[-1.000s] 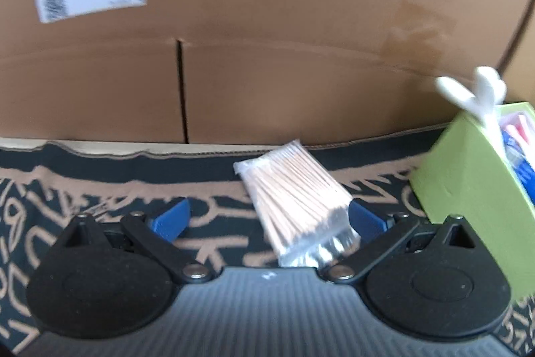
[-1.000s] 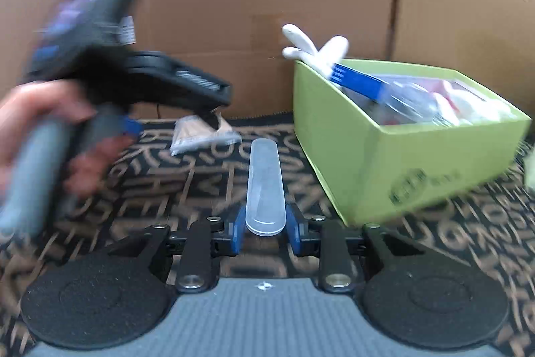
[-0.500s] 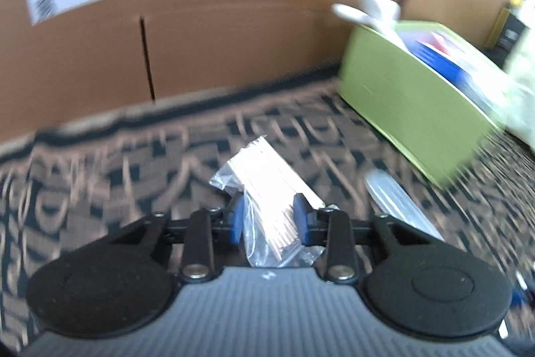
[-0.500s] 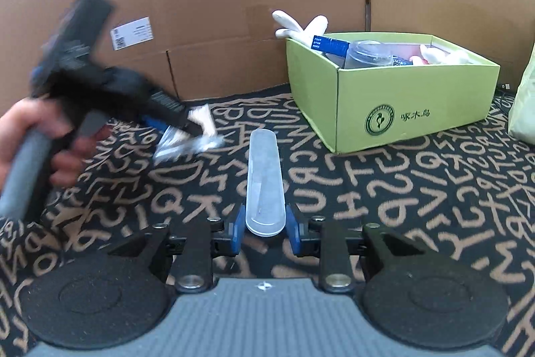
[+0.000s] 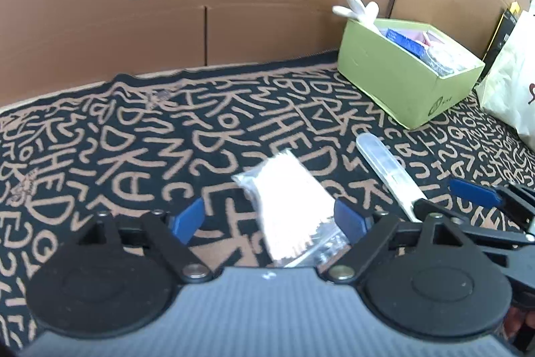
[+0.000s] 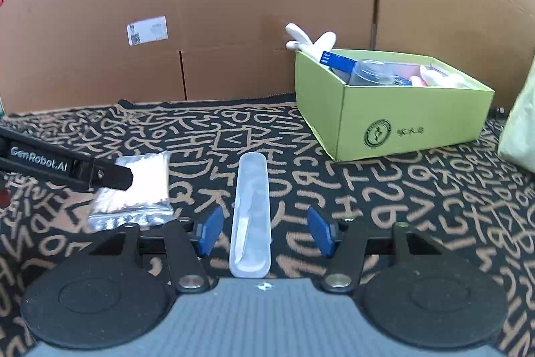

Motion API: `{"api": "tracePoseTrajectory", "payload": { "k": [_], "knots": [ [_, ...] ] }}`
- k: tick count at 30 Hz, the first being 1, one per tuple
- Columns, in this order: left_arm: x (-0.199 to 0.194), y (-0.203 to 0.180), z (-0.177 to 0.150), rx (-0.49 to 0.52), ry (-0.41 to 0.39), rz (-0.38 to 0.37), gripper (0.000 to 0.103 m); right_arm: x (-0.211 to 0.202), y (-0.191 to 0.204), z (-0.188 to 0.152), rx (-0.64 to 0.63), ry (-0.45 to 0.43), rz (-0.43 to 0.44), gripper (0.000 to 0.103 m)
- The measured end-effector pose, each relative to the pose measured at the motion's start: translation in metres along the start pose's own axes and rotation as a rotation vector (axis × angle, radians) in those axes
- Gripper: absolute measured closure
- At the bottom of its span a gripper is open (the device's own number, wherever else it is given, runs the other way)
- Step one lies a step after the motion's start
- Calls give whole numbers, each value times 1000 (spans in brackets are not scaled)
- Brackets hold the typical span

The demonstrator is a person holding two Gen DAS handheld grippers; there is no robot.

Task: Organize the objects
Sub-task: 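Grasp clear plastic case with right gripper while left gripper grasps swab bag, then carry clear case and swab bag into the lime-green box and release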

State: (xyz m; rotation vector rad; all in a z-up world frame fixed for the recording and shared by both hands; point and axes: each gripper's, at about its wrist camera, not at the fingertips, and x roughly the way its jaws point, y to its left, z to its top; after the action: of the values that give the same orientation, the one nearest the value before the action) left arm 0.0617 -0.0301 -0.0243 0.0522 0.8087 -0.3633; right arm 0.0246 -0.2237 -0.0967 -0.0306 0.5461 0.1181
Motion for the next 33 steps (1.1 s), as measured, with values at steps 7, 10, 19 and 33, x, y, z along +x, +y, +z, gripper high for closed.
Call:
{"api": "tracePoseTrajectory", "payload": {
  "k": [7,10,19,33],
  "knots": [
    [31,-16,-5,11,20,59,15,23,-2,4,-22,43,28,54],
    [33,-19,-7,23,7,61,22,28,-4,6,-8,57,64,71],
    [4,-54,2,159,-5,-59,87,-11,-31,1,80,28,156,72],
    [-42,-135,114,221,-203,-236,89,-81,-122,76,163,-303,-52,72]
  ]
}}
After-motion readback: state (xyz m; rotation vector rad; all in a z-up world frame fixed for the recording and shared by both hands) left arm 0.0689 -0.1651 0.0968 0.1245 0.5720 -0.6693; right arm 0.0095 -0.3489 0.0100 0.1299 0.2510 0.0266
